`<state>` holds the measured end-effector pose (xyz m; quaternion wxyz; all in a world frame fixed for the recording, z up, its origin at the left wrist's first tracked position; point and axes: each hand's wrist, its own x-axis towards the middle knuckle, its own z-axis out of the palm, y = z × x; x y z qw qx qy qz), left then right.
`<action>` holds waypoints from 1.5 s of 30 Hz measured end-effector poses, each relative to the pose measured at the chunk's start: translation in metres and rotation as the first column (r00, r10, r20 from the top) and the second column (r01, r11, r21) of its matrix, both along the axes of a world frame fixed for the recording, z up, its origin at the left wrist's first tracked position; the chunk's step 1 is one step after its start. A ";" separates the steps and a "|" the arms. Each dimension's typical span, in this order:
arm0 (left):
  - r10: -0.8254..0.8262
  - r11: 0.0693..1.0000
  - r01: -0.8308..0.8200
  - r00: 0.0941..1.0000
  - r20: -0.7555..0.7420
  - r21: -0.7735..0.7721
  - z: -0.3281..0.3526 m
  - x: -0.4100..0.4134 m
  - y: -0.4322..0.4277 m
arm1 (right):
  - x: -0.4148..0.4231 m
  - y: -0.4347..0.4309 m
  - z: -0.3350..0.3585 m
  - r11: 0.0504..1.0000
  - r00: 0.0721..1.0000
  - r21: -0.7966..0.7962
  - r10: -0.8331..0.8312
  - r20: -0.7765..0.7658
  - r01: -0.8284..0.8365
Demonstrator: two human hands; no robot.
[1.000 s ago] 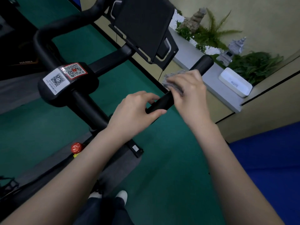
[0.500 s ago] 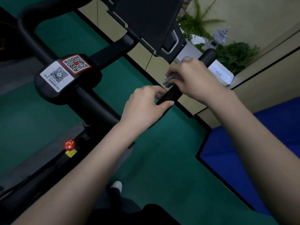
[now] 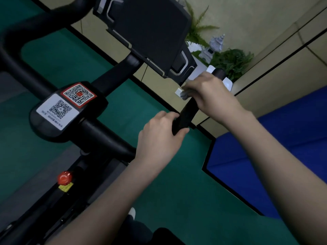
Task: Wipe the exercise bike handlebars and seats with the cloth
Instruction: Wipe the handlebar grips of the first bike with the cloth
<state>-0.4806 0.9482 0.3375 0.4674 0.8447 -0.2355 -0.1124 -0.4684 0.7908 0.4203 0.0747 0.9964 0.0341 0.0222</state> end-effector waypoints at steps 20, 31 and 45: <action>-0.007 1.000 0.006 1.000 0.018 0.021 0.004 -0.001 0.001 | -0.029 -0.013 -0.048 0.969 0.789 0.224 -0.059 0.611 -0.102; -0.046 0.996 0.046 0.999 0.003 0.077 0.011 0.004 -0.007 | -0.025 -0.016 -0.076 0.904 0.535 0.397 -0.259 0.804 -0.159; -0.006 1.000 0.007 1.000 0.013 -0.019 0.009 0.019 -0.043 | -0.029 0.027 -0.097 0.201 0.256 0.926 -0.922 0.289 -0.320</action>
